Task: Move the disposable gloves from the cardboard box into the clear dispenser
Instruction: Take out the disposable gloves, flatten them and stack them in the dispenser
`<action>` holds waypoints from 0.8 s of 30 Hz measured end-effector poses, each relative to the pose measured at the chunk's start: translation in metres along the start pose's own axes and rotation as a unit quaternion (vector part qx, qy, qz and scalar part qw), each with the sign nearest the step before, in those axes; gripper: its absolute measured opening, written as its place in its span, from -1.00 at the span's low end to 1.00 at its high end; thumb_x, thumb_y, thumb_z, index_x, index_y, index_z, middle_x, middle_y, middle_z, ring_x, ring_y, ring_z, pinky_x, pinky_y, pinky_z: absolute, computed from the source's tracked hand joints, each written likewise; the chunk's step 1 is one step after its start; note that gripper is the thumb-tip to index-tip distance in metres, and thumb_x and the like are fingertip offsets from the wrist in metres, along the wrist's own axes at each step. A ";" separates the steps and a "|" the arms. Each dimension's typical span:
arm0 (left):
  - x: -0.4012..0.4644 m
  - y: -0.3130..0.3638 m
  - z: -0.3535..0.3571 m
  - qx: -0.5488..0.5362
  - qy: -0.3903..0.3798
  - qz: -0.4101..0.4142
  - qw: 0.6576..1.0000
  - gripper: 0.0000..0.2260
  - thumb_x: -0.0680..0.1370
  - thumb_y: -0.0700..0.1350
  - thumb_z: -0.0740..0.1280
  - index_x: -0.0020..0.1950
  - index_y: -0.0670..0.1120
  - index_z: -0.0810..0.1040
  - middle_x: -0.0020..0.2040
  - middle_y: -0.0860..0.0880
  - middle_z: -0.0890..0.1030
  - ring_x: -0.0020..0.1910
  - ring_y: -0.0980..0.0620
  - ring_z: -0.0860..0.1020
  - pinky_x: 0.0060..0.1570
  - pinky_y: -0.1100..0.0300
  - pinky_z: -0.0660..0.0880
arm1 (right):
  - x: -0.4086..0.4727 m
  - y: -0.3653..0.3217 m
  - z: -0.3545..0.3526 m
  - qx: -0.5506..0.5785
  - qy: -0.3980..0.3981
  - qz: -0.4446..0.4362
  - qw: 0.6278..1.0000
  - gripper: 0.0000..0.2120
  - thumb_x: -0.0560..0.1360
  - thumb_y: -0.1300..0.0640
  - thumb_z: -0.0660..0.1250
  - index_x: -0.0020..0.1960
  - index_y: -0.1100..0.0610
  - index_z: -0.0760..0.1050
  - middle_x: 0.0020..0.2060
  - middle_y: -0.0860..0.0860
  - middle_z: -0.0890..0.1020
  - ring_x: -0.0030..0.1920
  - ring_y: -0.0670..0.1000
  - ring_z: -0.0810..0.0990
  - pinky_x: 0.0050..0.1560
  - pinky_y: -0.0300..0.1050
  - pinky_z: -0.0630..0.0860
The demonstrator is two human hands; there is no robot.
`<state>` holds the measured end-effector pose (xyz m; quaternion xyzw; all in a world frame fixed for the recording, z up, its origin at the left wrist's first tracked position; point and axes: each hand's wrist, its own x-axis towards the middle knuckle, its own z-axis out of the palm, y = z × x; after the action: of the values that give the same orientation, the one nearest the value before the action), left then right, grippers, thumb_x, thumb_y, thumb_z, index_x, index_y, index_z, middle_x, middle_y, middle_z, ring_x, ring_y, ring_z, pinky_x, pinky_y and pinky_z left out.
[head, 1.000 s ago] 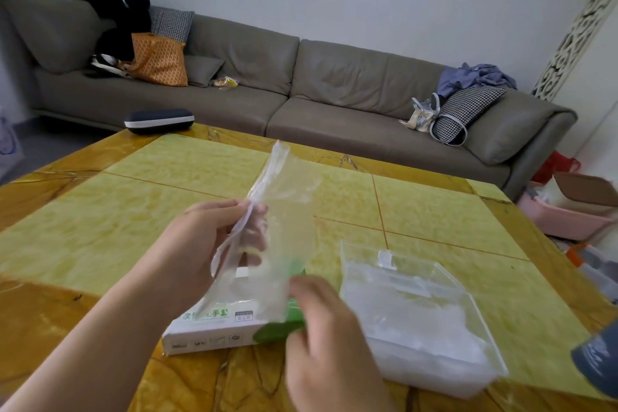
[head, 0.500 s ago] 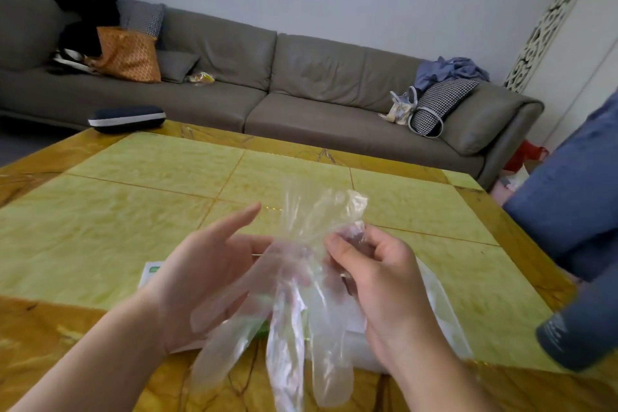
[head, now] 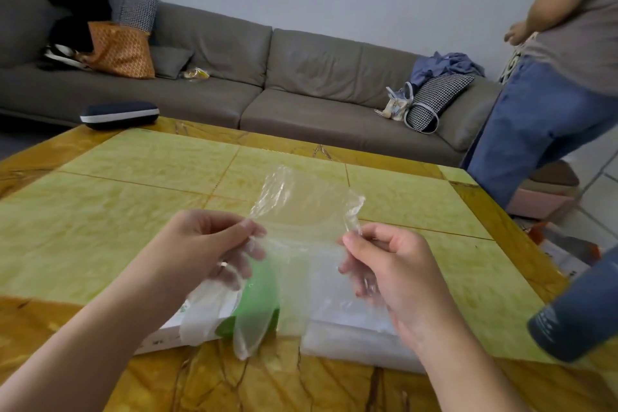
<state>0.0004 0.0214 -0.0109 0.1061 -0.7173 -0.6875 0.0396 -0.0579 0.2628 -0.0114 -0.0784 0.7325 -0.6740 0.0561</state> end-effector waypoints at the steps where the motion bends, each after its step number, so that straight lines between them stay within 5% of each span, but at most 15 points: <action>1: 0.000 0.000 -0.002 0.012 0.005 0.009 1.000 -0.82 0.63 -0.16 0.36 0.00 -0.19 0.74 -0.14 -0.25 0.72 -0.40 -0.07 0.57 -0.42 0.12 0.56 | 0.000 -0.002 -0.003 -0.016 -0.024 0.004 1.000 -0.85 0.62 0.22 0.41 0.01 0.33 0.63 -0.29 0.21 0.71 -0.44 0.12 0.53 -0.43 -0.07 0.36; 5: -0.003 0.001 -0.003 0.072 -0.083 0.007 0.994 -0.83 0.62 -0.16 0.37 -0.05 -0.13 0.77 -0.17 -0.25 0.71 -0.48 -0.03 0.50 -0.48 0.20 0.49 | 0.002 -0.010 -0.012 -0.063 -0.089 0.003 0.994 -0.72 0.53 0.03 0.49 0.18 0.14 0.62 -0.12 0.12 0.77 -0.17 0.13 0.72 -0.21 -0.02 0.50; 7: -0.005 0.003 0.001 0.110 -0.141 -0.011 0.984 -0.84 0.61 -0.14 0.39 -0.05 -0.09 0.78 -0.18 -0.25 0.70 -0.46 -0.02 0.51 -0.45 0.24 0.48 | 0.002 -0.010 -0.012 -0.107 -0.118 -0.011 0.987 -0.68 0.48 0.01 0.54 0.18 0.09 0.63 -0.14 0.09 0.77 -0.20 0.07 0.70 -0.22 -0.13 0.50; 10: -0.005 0.004 0.001 0.149 -0.152 -0.015 0.977 -0.87 0.55 -0.07 0.44 -0.06 -0.04 0.78 -0.19 -0.23 0.72 -0.43 0.00 0.54 -0.40 0.25 0.49 | 0.004 -0.003 -0.012 -0.118 -0.131 -0.029 0.984 -0.93 0.53 0.23 0.53 -0.03 0.22 0.69 -0.28 0.14 0.73 -0.34 0.05 0.60 -0.35 -0.18 0.46; 13: -0.004 0.007 -0.004 0.128 -0.104 -0.003 0.986 -0.88 0.52 -0.09 0.45 -0.07 -0.09 0.77 -0.17 -0.20 0.73 -0.39 -0.05 0.57 -0.37 0.19 0.55 | 0.008 0.001 -0.023 -0.111 -0.079 -0.030 0.990 -0.92 0.57 0.28 0.48 -0.09 0.26 0.66 -0.31 0.16 0.70 -0.39 0.07 0.55 -0.43 -0.11 0.40; 19: 0.004 0.005 -0.005 -0.025 0.136 0.042 0.989 -0.83 0.62 -0.10 0.37 -0.01 -0.15 0.71 -0.13 -0.19 0.72 -0.23 -0.18 0.65 -0.12 -0.01 0.58 | 0.021 0.004 -0.060 -0.061 0.095 -0.015 0.994 -0.88 0.62 0.26 0.42 -0.10 0.25 0.63 -0.39 0.09 0.61 -0.48 0.02 0.46 -0.52 -0.18 0.35; 22: -0.005 0.009 0.013 0.115 0.209 0.173 0.956 -0.92 0.63 -0.06 0.37 -0.02 0.05 0.67 -0.13 0.11 0.70 -0.11 -0.04 0.64 -0.13 0.16 0.54 | 0.025 0.011 -0.072 -0.057 0.130 0.018 0.990 -0.84 0.64 0.27 0.38 -0.11 0.29 0.60 -0.44 0.08 0.57 -0.53 -0.02 0.42 -0.56 -0.22 0.32; 24: -0.021 0.025 0.036 0.211 0.183 0.297 0.913 -0.91 0.61 -0.07 0.36 0.02 0.12 0.63 -0.09 0.18 0.66 -0.07 0.15 0.61 -0.13 0.31 0.52 | 0.026 0.017 -0.072 -0.087 0.114 0.031 0.989 -0.80 0.64 0.28 0.35 -0.16 0.28 0.57 -0.45 0.11 0.55 -0.54 0.02 0.40 -0.55 -0.19 0.29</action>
<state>0.0107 0.0617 0.0135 0.0177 -0.8242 -0.4456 0.3489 -0.0973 0.3296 -0.0220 0.0173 0.7920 -0.6101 -0.0142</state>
